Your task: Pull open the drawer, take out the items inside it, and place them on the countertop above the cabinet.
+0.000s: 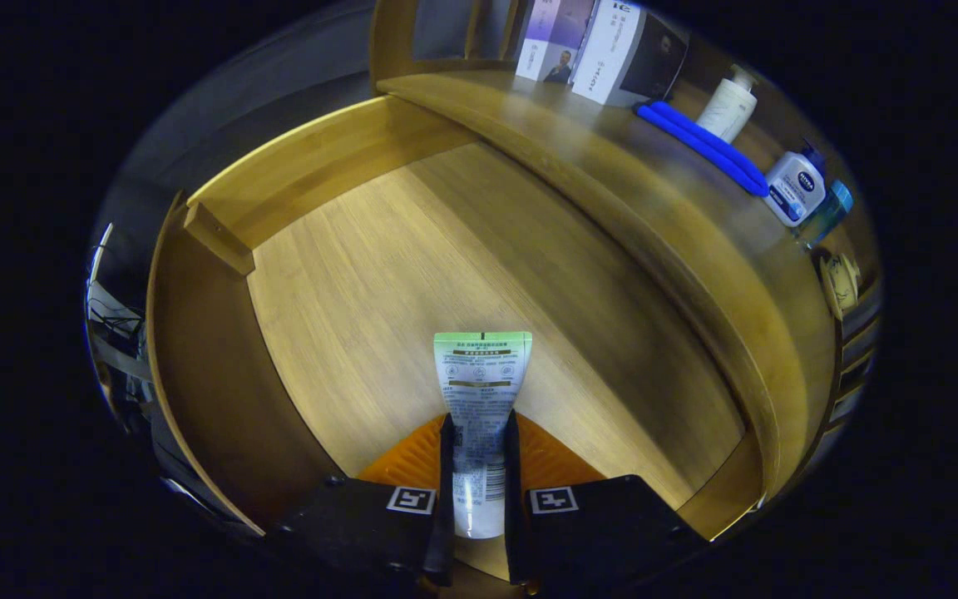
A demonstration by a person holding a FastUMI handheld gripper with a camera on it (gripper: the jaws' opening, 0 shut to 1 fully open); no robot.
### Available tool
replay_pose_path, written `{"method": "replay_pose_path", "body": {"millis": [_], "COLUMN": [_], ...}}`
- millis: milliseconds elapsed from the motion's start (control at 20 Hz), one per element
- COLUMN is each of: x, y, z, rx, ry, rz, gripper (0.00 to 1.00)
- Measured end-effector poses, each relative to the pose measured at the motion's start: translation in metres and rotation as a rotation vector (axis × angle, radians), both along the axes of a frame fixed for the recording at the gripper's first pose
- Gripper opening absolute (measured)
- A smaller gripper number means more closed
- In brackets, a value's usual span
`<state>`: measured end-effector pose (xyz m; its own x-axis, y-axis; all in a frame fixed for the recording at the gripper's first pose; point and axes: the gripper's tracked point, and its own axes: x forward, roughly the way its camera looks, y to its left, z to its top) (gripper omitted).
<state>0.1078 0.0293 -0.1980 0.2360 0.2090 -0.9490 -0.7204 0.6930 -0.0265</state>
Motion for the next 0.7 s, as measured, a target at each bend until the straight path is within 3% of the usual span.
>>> {"method": "replay_pose_path", "body": {"millis": [450, 700], "x": [0.012, 0.042], "y": [0.027, 0.031], "z": [0.07, 0.11], "rx": [0.147, 0.234], "ry": [-0.15, -0.238], "rz": [-0.009, -0.093], "gripper": [0.27, 0.27]}}
